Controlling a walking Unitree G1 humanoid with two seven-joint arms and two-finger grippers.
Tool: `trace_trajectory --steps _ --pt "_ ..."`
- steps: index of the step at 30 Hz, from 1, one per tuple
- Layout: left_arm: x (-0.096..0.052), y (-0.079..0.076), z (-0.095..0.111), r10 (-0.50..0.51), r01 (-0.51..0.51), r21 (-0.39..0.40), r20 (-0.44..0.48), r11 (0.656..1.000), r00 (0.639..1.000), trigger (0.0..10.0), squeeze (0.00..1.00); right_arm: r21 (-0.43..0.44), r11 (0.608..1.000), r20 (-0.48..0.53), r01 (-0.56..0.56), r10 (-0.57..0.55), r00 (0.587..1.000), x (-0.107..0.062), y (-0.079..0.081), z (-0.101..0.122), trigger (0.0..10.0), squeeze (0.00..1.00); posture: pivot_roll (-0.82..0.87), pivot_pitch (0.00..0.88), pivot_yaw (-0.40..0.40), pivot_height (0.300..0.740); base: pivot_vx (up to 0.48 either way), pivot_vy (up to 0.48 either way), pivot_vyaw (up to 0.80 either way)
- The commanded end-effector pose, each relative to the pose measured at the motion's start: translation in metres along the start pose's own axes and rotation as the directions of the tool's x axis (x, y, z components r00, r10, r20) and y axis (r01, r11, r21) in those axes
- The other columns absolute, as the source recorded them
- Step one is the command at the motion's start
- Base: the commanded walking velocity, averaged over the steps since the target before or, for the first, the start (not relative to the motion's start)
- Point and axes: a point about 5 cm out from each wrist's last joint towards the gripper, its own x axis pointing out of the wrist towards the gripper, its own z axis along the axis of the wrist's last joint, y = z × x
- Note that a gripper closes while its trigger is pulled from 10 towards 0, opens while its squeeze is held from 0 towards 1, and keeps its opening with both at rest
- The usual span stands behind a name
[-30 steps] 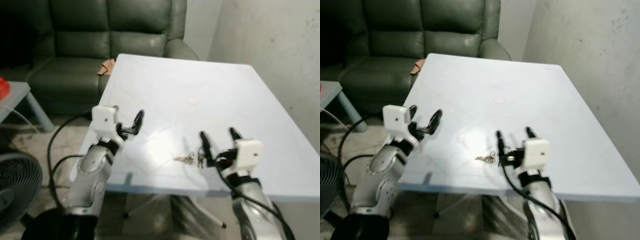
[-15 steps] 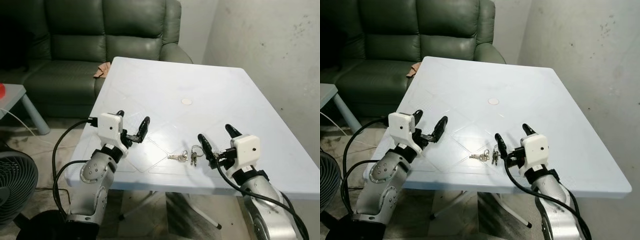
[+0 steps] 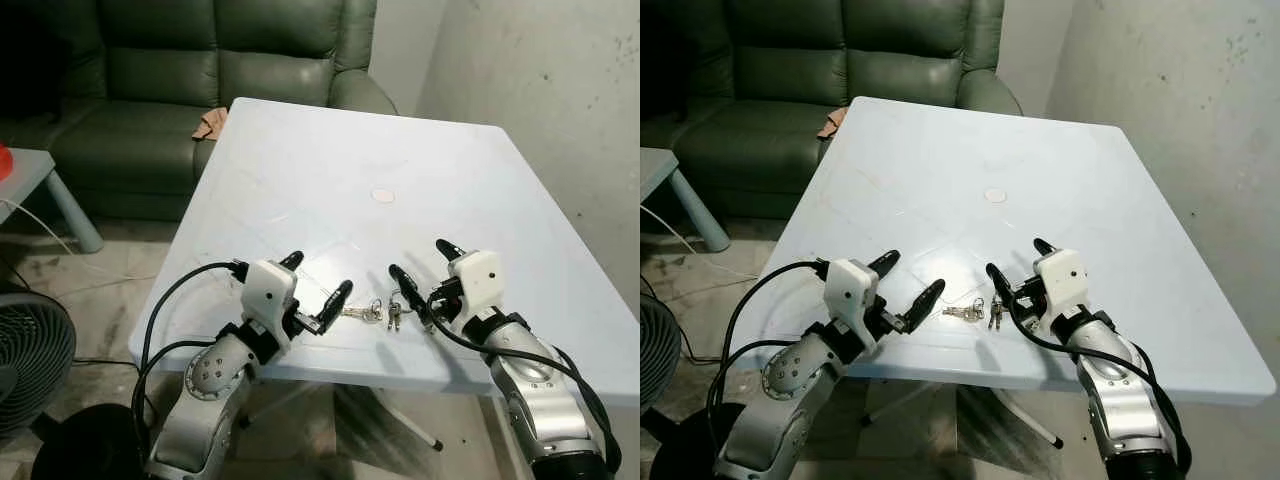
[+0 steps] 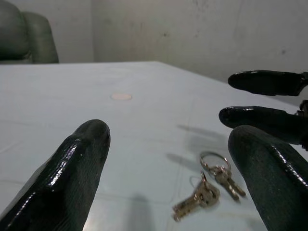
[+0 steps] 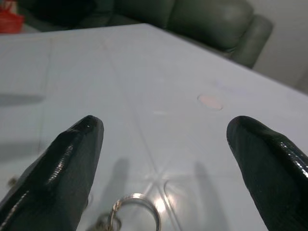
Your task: Hang keys on a hook
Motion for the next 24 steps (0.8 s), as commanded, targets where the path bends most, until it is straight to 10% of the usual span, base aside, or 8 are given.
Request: trace_trajectory --steps 1,19,21,22,24 --pt "-0.002 -0.002 0.003 -0.023 0.023 0.005 -0.007 1.000 1.000 10.0 0.00 0.023 0.998 -0.001 -0.060 0.060 0.998 -0.008 -0.005 -0.003 10.0 0.00 -0.09 0.127 -0.059 0.740 0.000 0.000 0.00" --pt "-0.008 0.000 0.006 -0.030 0.031 0.016 -0.036 0.999 0.999 10.0 0.00 0.004 0.990 -0.127 -0.141 0.140 0.982 -0.024 -0.015 -0.029 9.8 0.00 -0.09 0.156 -0.037 0.740 0.000 0.000 0.00" --pt "-0.008 0.001 0.006 -0.025 0.026 0.015 -0.038 1.000 0.999 10.0 0.00 0.013 0.990 -0.129 -0.142 0.142 0.981 -0.023 -0.019 -0.031 3.1 0.00 -0.09 0.155 -0.039 0.740 0.000 0.000 0.00" --pt "-0.008 0.001 0.006 -0.025 0.025 0.014 -0.038 1.000 0.999 10.0 0.00 0.021 0.990 -0.134 -0.136 0.138 0.981 -0.023 -0.021 -0.032 3.1 0.00 -0.09 0.155 -0.039 0.740 0.000 0.000 0.00" --pt "-0.008 0.000 0.006 -0.023 0.024 0.014 -0.039 1.000 0.999 10.0 0.00 0.059 0.991 -0.113 -0.117 0.124 0.986 -0.023 -0.028 -0.031 0.0 0.00 -0.09 0.155 -0.040 0.740 0.000 0.000 0.00"
